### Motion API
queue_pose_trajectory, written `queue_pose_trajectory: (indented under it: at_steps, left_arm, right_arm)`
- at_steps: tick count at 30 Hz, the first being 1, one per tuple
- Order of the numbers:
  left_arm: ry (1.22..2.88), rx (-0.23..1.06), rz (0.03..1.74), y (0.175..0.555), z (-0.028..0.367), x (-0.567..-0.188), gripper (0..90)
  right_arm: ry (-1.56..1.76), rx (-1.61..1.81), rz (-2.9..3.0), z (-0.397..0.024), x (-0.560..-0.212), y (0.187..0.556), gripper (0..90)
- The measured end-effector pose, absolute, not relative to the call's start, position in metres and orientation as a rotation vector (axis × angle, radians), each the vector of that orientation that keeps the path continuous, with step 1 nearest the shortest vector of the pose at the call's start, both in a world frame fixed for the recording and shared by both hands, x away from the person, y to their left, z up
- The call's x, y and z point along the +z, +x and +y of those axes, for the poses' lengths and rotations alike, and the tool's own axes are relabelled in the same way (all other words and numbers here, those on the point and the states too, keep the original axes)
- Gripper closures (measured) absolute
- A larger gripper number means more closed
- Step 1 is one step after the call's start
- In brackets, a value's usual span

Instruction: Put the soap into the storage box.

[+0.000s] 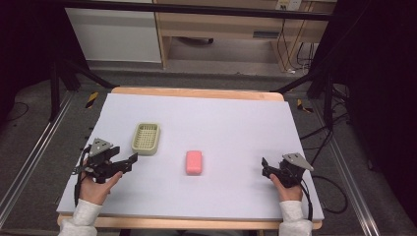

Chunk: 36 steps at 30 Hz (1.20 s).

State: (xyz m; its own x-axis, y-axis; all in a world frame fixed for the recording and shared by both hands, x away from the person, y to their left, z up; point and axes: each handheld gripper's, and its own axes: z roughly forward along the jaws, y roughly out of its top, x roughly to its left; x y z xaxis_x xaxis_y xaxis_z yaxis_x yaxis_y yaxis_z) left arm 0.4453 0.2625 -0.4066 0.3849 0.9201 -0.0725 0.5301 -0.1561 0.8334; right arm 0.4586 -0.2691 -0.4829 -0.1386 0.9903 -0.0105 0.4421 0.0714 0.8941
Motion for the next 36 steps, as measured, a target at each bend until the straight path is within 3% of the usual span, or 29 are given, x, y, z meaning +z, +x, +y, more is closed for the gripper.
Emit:
queue_pose_trajectory:
  at_steps: [36]
  left_arm:
    - [2.039,0.478,1.140,0.481,0.132,-0.400,26.7]
  right_arm:
    - [1.470,1.029,1.680,-0.272,-0.484,0.455,4.1]
